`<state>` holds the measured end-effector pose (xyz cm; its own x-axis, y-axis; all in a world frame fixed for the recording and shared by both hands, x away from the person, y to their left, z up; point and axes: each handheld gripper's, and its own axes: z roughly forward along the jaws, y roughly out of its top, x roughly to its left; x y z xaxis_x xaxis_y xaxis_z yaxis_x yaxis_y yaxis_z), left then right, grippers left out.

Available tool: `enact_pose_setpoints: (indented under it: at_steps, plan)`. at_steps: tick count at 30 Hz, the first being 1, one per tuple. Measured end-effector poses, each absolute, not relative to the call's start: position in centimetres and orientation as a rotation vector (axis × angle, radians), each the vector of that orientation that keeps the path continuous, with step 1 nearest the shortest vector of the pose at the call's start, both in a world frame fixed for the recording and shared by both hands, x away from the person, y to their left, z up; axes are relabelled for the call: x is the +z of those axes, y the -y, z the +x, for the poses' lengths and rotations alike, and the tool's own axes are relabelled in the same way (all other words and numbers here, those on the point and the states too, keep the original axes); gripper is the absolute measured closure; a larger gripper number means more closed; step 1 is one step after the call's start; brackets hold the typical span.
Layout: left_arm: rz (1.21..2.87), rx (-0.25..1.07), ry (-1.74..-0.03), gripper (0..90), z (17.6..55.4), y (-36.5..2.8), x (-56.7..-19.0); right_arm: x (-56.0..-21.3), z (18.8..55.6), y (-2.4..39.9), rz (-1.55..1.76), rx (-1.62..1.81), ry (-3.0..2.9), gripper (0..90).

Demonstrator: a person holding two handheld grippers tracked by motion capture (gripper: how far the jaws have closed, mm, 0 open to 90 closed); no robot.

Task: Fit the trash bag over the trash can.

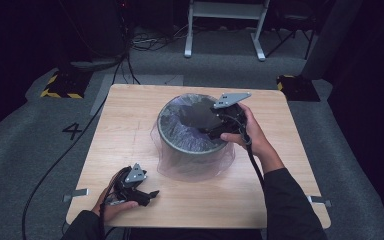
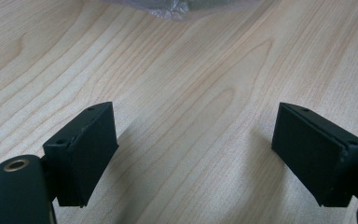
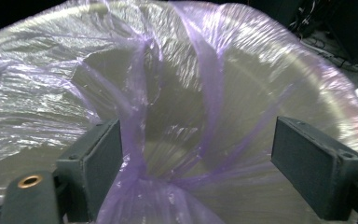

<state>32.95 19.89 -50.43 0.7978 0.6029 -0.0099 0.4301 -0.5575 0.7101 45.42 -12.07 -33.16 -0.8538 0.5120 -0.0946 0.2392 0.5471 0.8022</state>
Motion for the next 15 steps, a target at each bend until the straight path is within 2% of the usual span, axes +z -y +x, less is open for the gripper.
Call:
enact_pose_setpoints:
  at_steps: [2, 15]
  plan:
    - [2.248, 0.303, -0.760, 13.6, 32.9, -19.9, -50.4, -33.2, 45.4, 11.9, 0.615, 1.178, -2.474, 20.3]
    - [2.248, 0.304, -0.759, 13.6, 32.9, -19.9, -50.4, -33.2, 44.4, 10.9, 0.451, 1.096, -2.500, 19.3]
